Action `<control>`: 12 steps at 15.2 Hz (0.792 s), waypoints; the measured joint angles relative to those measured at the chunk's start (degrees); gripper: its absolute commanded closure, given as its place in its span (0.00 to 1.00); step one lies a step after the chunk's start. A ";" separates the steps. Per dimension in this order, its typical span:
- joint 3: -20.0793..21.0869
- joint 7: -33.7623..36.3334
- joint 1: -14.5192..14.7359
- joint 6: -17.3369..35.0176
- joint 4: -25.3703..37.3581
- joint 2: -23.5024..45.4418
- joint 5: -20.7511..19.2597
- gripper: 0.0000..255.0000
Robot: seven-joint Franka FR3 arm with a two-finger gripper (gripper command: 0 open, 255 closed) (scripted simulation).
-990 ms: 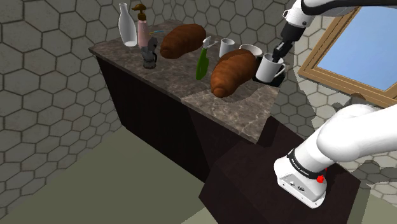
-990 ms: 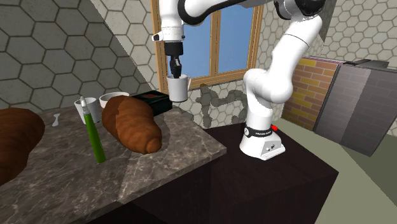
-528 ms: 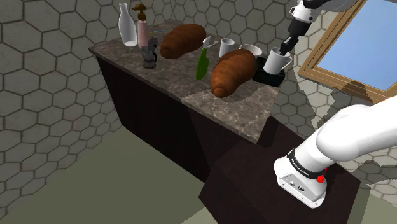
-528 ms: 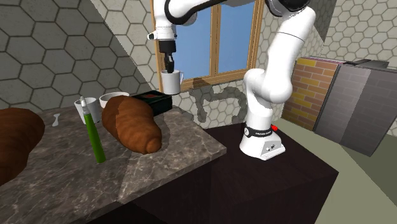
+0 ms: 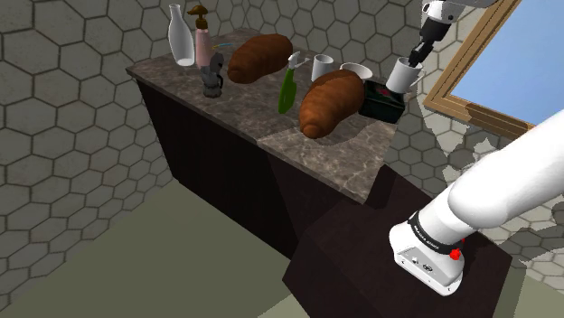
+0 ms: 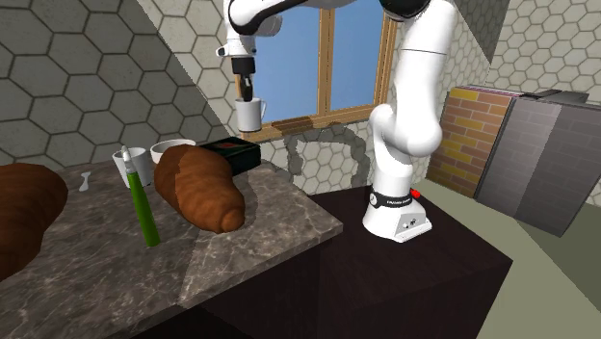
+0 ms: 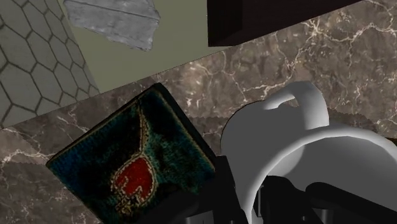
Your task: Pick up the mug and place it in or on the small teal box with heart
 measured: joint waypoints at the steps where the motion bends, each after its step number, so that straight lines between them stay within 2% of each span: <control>1: -1.05 -1.89 -0.34 -0.40 2.38 2.40 1.27 1.00; 6: -4.63 -10.94 -4.02 -3.91 15.42 14.97 8.78 1.00; 9: -5.26 -15.58 -8.04 -6.50 23.72 22.78 13.62 1.00; 11: -5.18 -18.35 -11.91 -9.73 31.37 28.43 16.86 1.00; 12: -5.08 -19.17 -12.96 -10.02 32.70 29.79 17.65 1.00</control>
